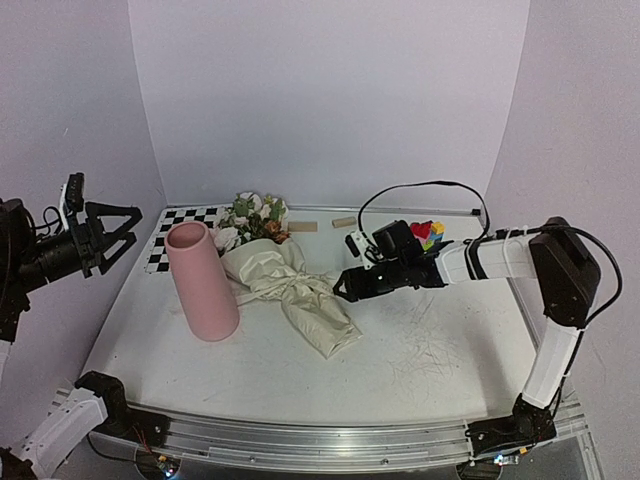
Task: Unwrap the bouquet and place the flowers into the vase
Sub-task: Move the fake flower to the center of the board.
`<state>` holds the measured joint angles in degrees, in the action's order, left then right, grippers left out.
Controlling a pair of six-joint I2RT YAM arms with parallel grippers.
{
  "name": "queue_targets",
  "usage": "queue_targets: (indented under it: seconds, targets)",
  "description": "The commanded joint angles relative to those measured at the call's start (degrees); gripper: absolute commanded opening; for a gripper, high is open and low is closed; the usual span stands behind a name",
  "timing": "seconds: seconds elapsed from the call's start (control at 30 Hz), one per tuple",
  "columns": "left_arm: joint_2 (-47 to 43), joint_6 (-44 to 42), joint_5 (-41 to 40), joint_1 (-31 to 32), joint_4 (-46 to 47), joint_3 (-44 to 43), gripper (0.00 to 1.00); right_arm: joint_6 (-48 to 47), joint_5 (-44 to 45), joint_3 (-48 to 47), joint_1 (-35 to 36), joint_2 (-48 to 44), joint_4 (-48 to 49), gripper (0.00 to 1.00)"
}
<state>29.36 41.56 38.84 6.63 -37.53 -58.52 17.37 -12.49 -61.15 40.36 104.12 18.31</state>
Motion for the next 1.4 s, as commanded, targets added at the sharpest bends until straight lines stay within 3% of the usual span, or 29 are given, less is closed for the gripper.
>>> queue_targets:
  seconds: [0.0, 0.27, 0.53, 0.7, 0.77, 0.97, 1.23, 1.37]
  targets:
    - [0.33, 1.92, 0.90, -0.20, -0.08, 2.22, 0.93, 0.16, 1.37, -5.33, 1.33, 4.54, -0.29, 0.67]
    - [0.26, 1.91, 1.50, -0.22, -0.09, 2.02, 0.94, 1.14, 3.28, -10.15, 2.69, 11.25, -0.22, 0.58]
    - [0.52, 1.63, 3.37, -0.22, -0.07, 3.20, 0.93, 2.23, 4.02, -12.24, 3.05, 13.82, -0.20, 0.36]
    - [-0.15, 1.03, 2.32, -0.22, -0.03, 2.94, 0.90, 3.80, 6.14, -10.60, 3.05, 12.90, 0.19, 0.06]
    - [-0.18, 1.00, 0.86, -0.22, 0.00, 2.84, 0.89, 4.49, 8.53, -8.47, 3.09, 10.93, 1.08, 0.00]
    - [3.17, -1.49, -3.37, -0.23, 0.09, -0.59, 0.87, 6.12, 16.14, -0.57, 2.97, 2.61, 1.82, 0.00]
    - [12.43, -4.36, -4.73, -0.23, 0.86, -8.78, 0.89, 11.40, 20.31, 11.36, 2.97, -7.77, 2.69, 0.00]
    - [16.26, -5.41, -4.17, -0.22, 1.77, -10.27, 0.89, 11.85, 19.24, 13.04, 2.97, -9.83, 2.99, 0.00]
